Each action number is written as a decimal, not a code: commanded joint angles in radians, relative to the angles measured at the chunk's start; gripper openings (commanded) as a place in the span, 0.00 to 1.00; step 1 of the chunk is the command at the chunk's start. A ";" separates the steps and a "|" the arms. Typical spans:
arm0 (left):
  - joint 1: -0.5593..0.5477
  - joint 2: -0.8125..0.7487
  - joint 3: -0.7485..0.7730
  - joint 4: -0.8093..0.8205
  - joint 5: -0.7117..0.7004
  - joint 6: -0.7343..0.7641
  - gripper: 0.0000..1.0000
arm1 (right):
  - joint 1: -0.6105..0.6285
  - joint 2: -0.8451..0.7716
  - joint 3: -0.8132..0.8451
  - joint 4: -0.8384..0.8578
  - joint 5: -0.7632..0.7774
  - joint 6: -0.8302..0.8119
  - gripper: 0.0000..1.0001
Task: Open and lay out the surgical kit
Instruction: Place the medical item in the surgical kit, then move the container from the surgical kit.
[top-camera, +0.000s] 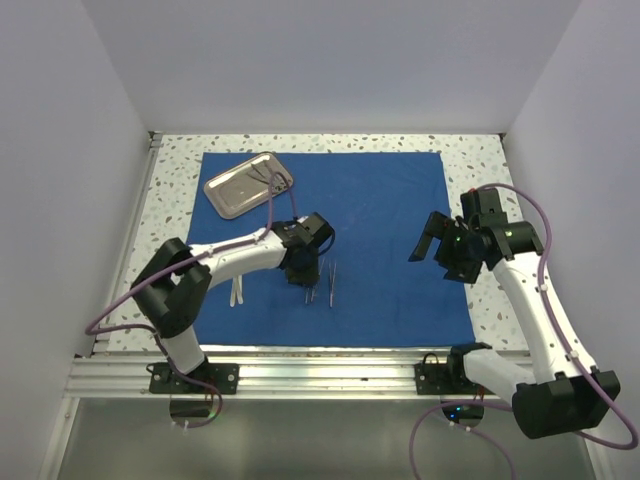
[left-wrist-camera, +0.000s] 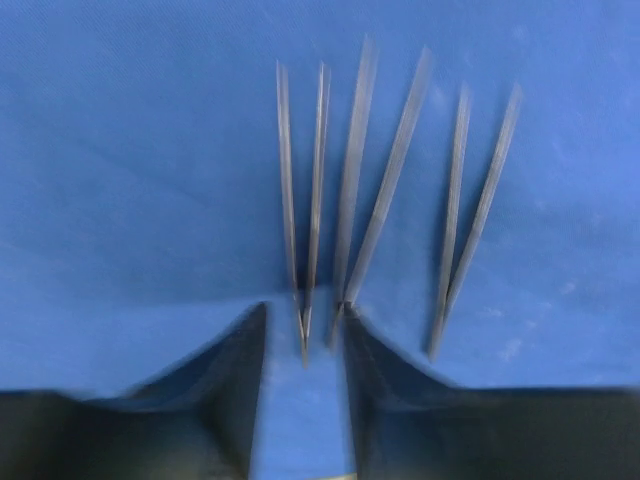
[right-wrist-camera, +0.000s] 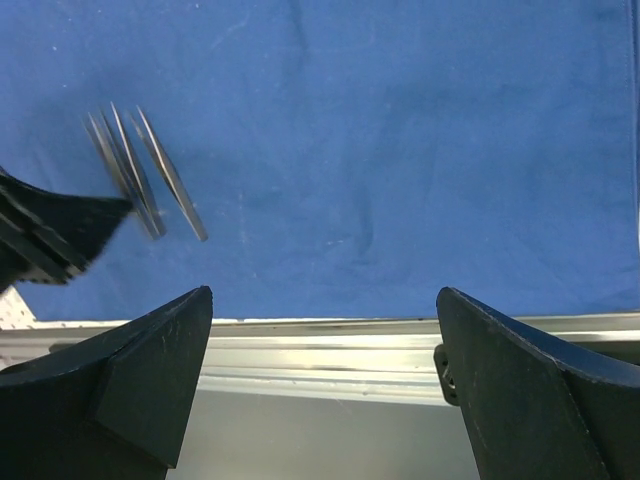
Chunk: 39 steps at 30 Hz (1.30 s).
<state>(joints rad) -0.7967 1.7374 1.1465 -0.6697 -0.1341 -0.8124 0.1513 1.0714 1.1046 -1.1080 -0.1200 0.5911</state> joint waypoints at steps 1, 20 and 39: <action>-0.039 -0.067 -0.008 0.059 -0.005 -0.090 0.43 | 0.010 0.002 0.023 0.037 -0.032 0.006 0.98; 0.678 -0.008 0.149 0.070 -0.050 0.275 0.61 | 0.116 0.548 0.642 0.071 -0.047 -0.047 0.98; 0.797 0.444 0.519 0.104 0.054 0.328 0.29 | 0.142 0.867 0.862 0.042 -0.006 -0.043 0.97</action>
<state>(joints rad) -0.0021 2.1345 1.6085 -0.5838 -0.1070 -0.5072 0.2886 1.9030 1.9156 -1.0500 -0.1230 0.5640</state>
